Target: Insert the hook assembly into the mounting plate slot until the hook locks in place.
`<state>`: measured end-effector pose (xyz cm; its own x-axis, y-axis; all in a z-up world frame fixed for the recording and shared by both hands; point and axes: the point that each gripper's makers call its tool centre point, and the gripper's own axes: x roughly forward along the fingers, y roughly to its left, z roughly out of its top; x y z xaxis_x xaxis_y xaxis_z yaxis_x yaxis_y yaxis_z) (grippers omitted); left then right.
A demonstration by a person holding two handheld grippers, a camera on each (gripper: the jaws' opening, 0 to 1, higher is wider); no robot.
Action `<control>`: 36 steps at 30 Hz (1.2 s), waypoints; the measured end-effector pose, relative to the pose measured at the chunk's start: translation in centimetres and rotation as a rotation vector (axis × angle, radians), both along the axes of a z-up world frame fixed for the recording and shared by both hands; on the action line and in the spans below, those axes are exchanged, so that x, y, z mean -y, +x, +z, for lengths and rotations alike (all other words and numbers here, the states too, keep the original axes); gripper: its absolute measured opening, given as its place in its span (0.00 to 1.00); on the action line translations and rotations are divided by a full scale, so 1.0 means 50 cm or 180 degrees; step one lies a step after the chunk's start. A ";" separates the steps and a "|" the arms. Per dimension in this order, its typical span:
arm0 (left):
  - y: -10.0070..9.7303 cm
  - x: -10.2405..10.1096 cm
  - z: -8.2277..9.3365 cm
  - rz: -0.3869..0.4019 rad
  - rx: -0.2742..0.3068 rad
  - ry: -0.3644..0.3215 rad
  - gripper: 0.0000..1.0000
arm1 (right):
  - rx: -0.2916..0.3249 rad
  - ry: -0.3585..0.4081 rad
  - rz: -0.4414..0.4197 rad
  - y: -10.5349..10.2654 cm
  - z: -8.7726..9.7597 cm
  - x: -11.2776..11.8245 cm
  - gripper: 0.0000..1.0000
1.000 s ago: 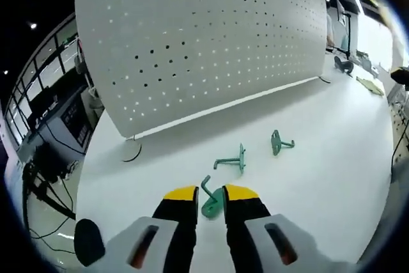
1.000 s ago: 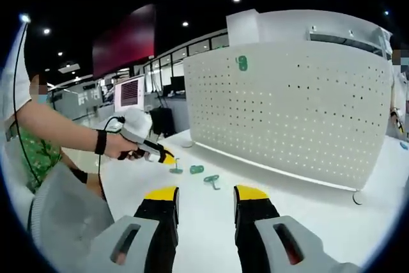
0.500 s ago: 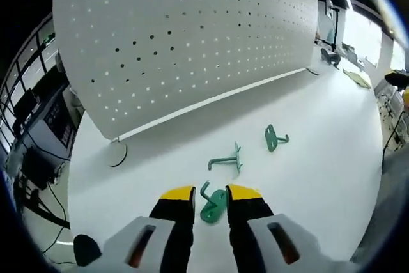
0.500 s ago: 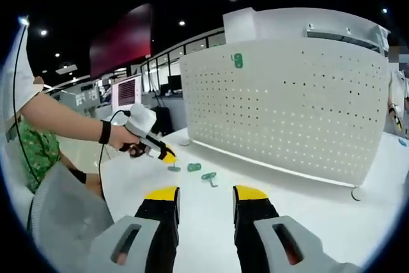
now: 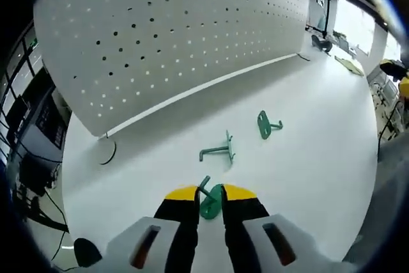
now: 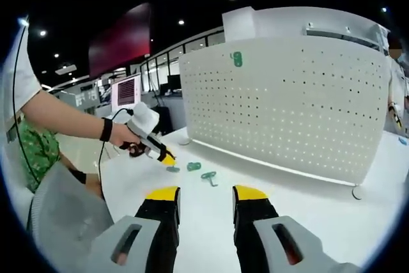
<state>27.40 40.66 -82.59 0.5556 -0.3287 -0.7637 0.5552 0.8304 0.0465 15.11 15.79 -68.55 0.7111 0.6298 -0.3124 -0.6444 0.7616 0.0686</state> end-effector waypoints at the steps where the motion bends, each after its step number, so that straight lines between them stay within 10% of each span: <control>1: -0.002 0.002 -0.001 -0.0020 -0.0012 -0.0005 0.13 | 0.0003 -0.0001 0.0007 0.000 0.000 -0.001 0.32; 17: -0.051 0.022 -0.038 -0.0090 -0.0333 -0.0065 0.13 | 0.0035 -0.0007 0.0026 0.002 0.008 -0.003 0.32; 36: -0.019 0.018 -0.003 -0.0595 -0.0138 0.0308 0.17 | 0.0035 0.0017 0.0028 0.002 0.008 -0.003 0.32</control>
<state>26.45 39.74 -82.72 0.4578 -0.3469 -0.8186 0.7023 0.7057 0.0937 15.20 15.96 -68.17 0.7091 0.6376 -0.3011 -0.6517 0.7556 0.0655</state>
